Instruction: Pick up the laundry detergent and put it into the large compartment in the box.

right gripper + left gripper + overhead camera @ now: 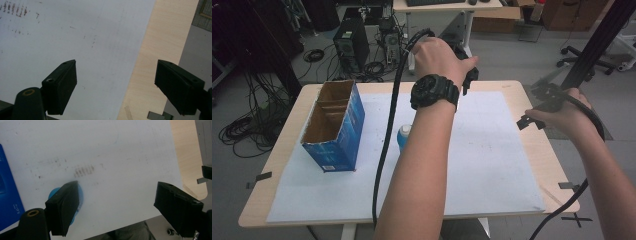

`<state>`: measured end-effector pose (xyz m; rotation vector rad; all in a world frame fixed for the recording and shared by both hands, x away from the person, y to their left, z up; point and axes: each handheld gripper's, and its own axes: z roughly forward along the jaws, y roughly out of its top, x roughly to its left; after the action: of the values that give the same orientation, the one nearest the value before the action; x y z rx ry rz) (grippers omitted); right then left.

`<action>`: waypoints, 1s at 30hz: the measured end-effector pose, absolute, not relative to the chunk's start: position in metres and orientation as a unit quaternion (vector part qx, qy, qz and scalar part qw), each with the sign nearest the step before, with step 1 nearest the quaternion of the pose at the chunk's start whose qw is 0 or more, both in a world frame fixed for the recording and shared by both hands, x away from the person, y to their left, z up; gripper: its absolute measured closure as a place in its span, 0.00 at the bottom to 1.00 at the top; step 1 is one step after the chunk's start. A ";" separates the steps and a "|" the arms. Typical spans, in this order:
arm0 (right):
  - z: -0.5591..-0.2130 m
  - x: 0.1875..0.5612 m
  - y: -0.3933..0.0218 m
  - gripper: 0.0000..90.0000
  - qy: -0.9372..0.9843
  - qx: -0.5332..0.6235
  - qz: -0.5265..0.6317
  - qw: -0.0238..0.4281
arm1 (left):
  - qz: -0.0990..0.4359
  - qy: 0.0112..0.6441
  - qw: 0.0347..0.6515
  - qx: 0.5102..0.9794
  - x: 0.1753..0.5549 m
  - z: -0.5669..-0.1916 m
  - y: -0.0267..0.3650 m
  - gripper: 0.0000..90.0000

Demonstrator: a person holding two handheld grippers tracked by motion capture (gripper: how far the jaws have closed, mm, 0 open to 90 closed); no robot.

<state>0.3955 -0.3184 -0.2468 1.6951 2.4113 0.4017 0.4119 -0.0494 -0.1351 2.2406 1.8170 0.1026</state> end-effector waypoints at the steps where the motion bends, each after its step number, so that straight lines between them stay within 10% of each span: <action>1: -0.247 0.395 -0.319 0.20 0.807 0.569 0.135 0.083 | 0.035 0.624 0.127 0.770 0.412 -0.135 -0.049 0.22; 30: -0.238 0.394 -0.306 0.18 0.809 0.567 0.129 0.087 | 0.027 0.642 0.113 0.758 0.407 -0.140 -0.015 0.22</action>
<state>0.3937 -0.3064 -0.2384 1.6880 2.4097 0.3841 0.4073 -0.0152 -0.1404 2.2238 1.8838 0.0803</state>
